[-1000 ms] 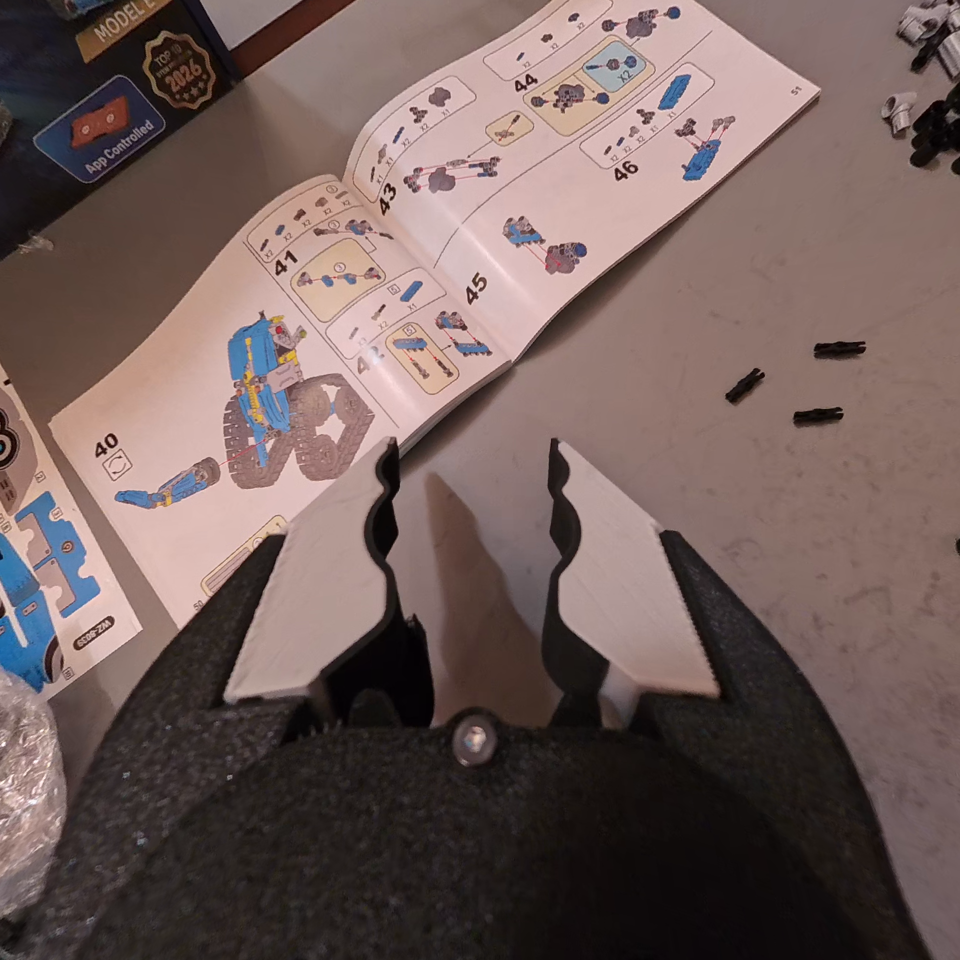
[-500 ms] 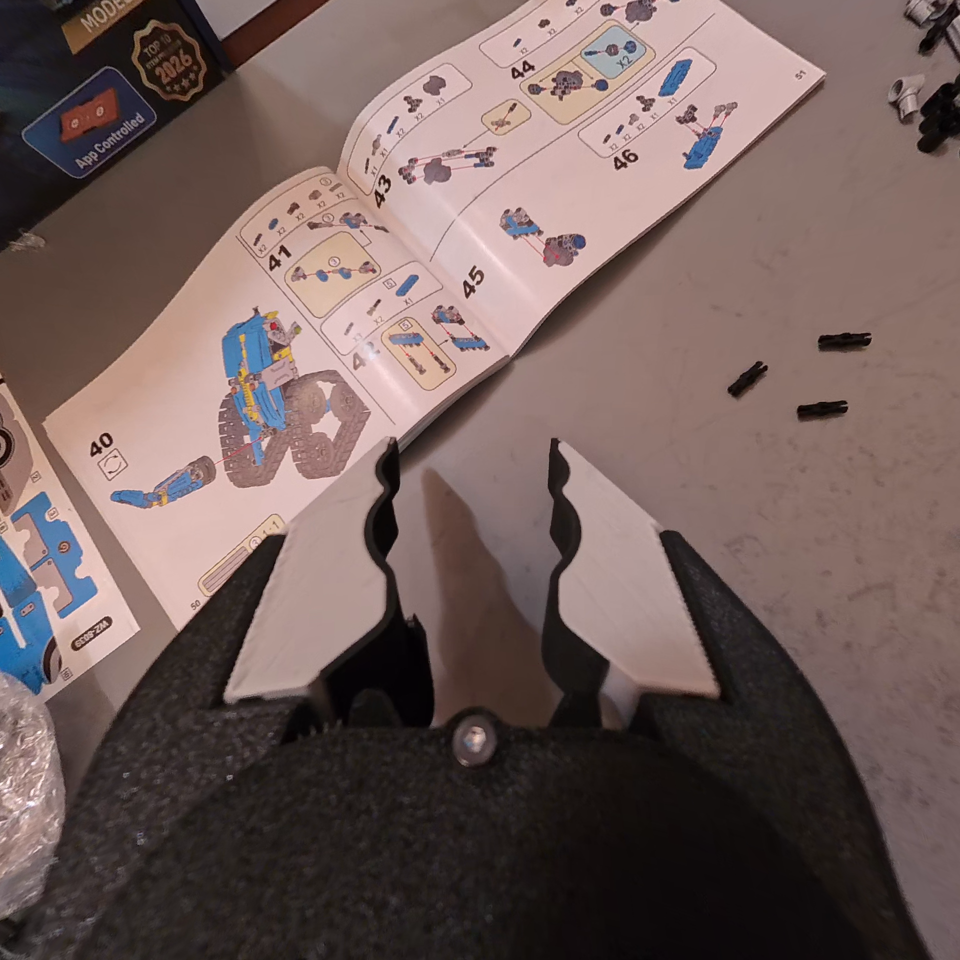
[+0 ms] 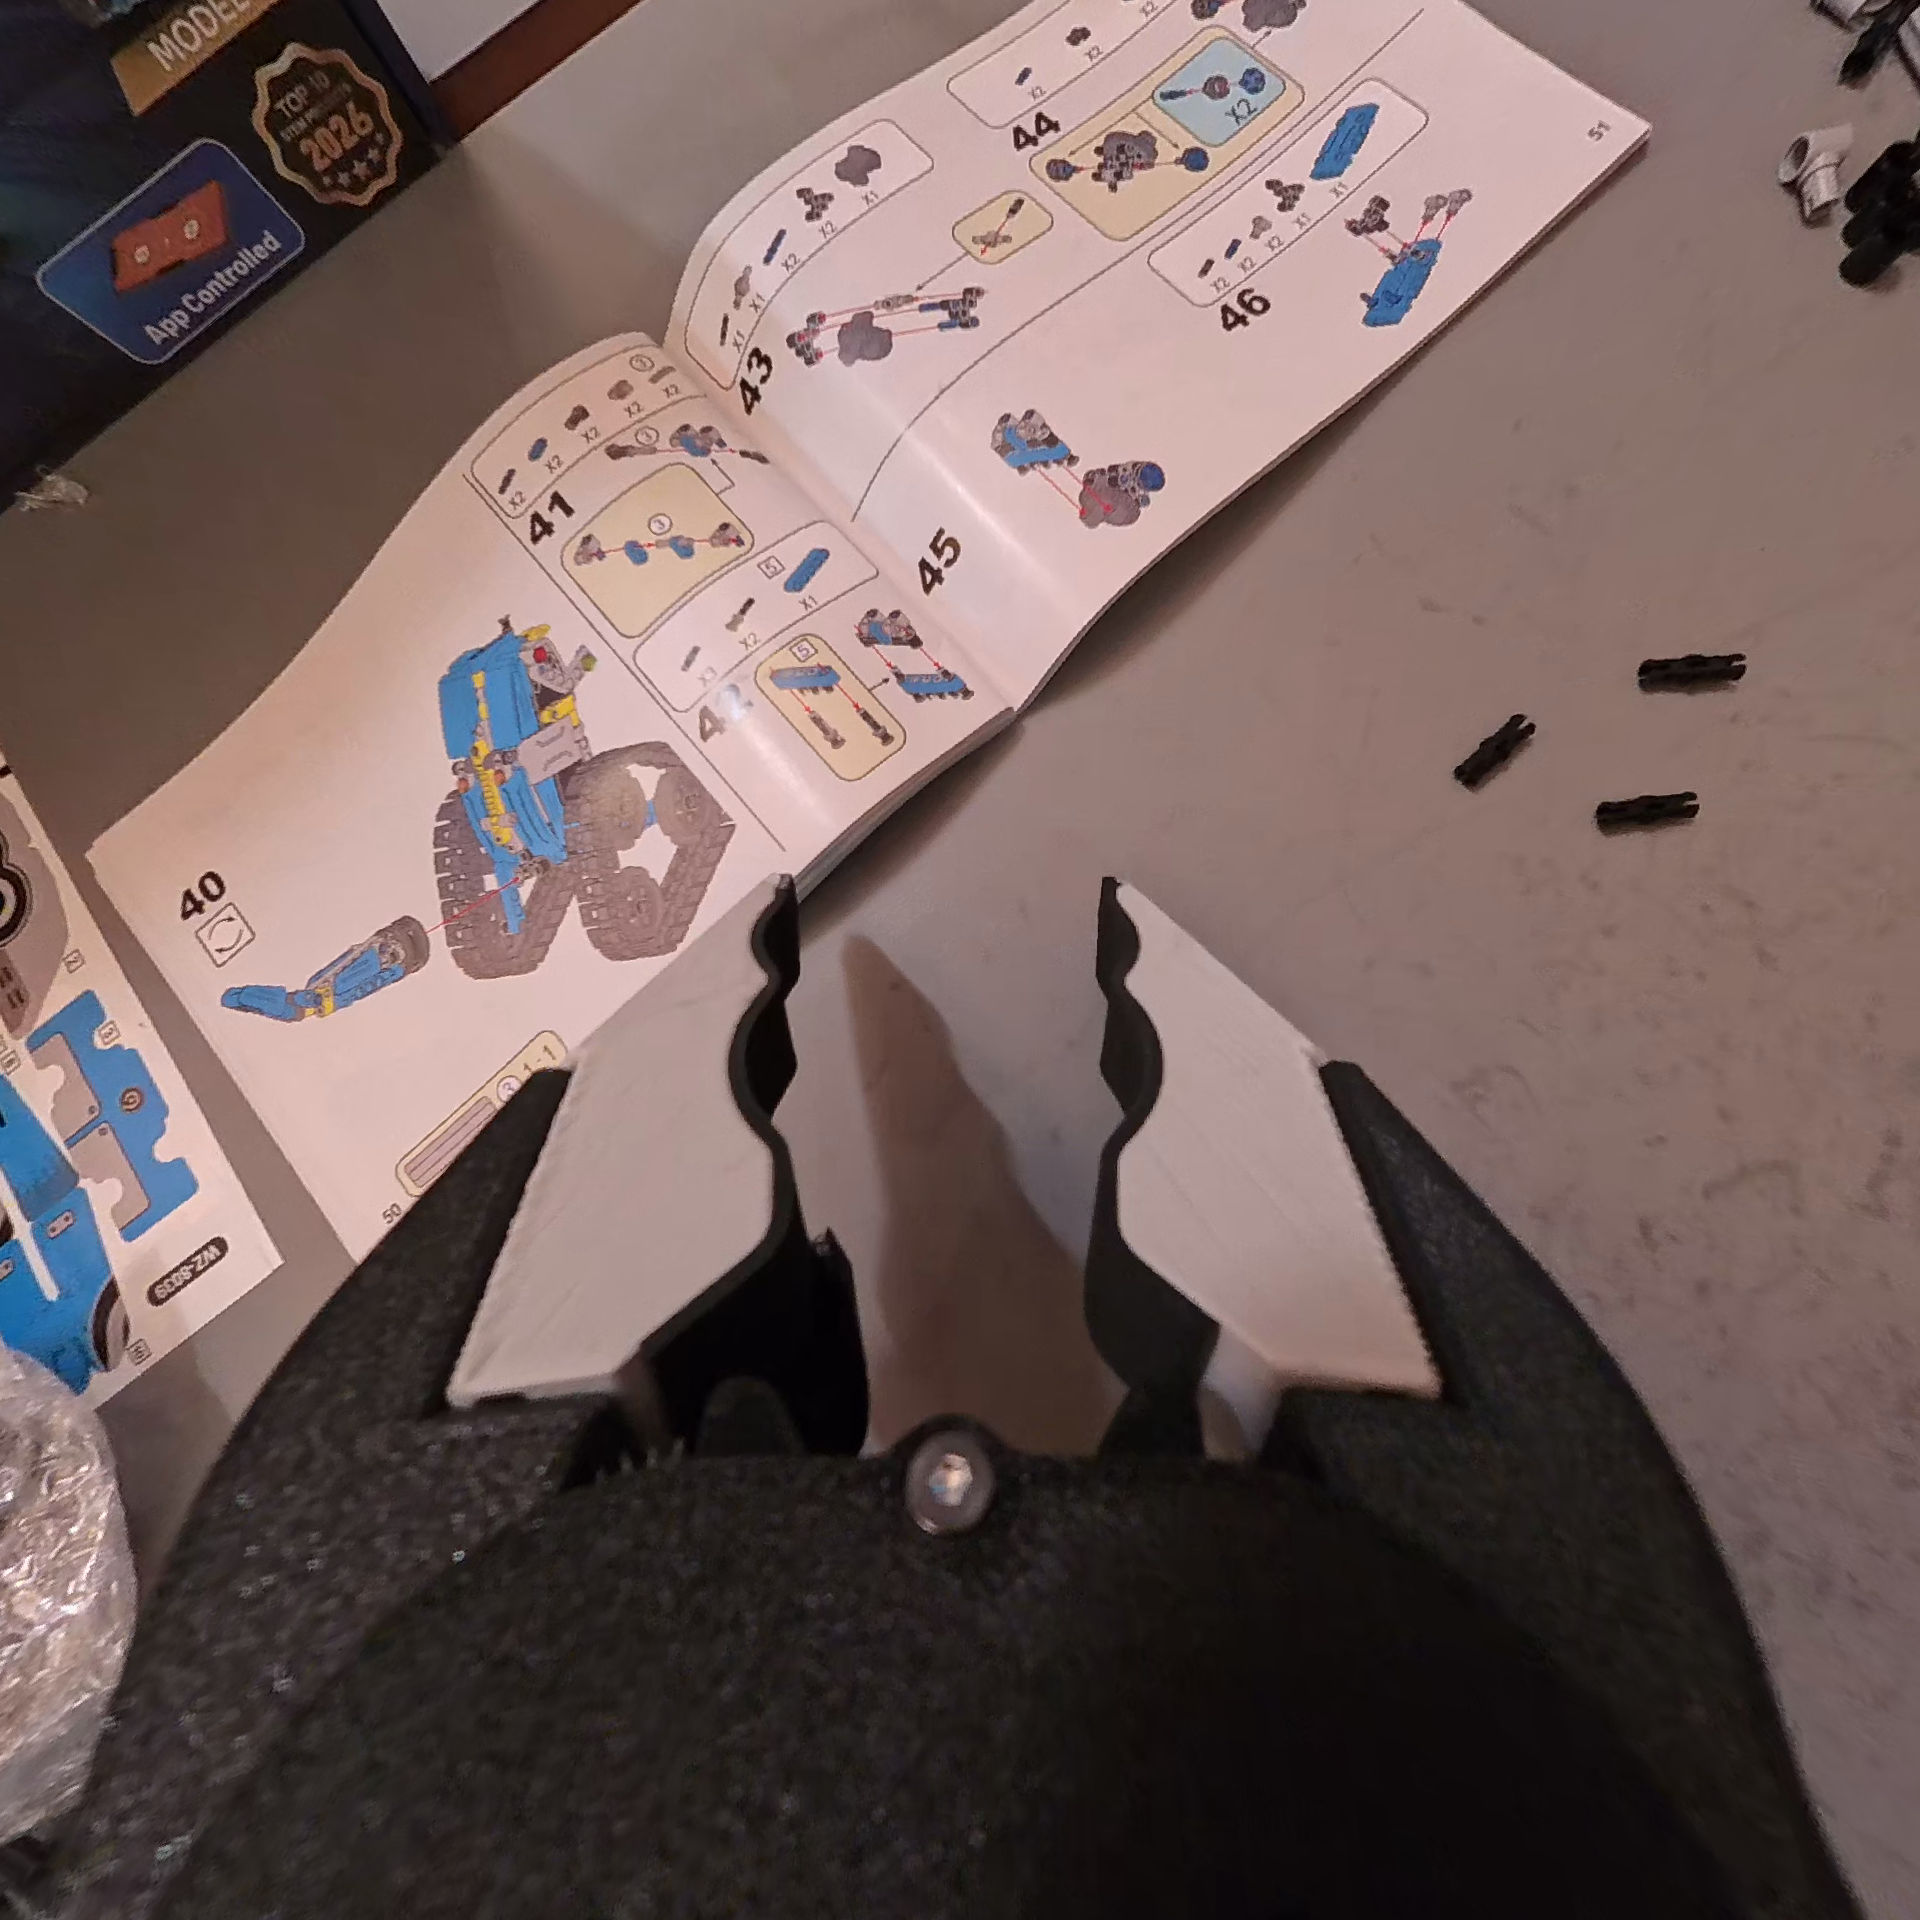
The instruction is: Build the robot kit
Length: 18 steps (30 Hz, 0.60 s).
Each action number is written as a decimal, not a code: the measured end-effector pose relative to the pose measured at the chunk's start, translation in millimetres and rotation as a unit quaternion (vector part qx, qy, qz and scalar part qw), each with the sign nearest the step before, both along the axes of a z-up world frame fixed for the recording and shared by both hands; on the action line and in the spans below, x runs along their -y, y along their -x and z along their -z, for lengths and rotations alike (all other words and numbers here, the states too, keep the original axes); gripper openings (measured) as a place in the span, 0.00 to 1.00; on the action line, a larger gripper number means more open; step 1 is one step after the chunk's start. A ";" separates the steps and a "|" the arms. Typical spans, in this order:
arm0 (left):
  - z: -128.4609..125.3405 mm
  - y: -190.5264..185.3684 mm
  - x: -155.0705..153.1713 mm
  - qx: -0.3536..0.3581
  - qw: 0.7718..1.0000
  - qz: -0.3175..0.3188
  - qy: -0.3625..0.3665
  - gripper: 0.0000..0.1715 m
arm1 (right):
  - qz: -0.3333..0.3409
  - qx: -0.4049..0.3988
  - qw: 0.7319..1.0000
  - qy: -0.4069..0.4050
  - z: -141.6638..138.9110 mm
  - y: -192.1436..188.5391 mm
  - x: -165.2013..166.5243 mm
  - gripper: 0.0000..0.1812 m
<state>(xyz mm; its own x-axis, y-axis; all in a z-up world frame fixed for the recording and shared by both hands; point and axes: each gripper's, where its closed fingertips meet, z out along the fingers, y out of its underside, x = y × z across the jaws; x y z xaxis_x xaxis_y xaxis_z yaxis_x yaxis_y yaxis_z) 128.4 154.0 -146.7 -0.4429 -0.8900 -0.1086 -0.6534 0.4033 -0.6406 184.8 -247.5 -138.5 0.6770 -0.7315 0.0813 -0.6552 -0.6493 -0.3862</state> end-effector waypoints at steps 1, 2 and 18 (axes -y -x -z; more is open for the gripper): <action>-0.5 -0.2 0.3 0.001 1.000 0.000 0.002 0.34 | -0.002 0.000 1.000 0.002 0.6 0.4 -0.8 0.03; -0.5 -0.3 0.1 0.001 1.000 0.000 0.003 0.34 | -0.002 -0.001 1.000 0.002 1.1 0.3 -1.3 0.02; 1.4 0.5 0.0 -0.002 1.000 0.001 -0.001 0.34 | -0.017 0.010 1.000 0.011 -5.7 0.2 -7.2 0.00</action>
<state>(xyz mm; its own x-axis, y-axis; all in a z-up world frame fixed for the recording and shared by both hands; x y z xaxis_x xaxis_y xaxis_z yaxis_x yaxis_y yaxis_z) 127.9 154.0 -148.0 -0.4450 -0.8889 -0.1090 -0.6555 0.4062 -0.6367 184.6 -240.2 -132.8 0.6988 -0.7066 0.1115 -0.6255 -0.6792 -0.3839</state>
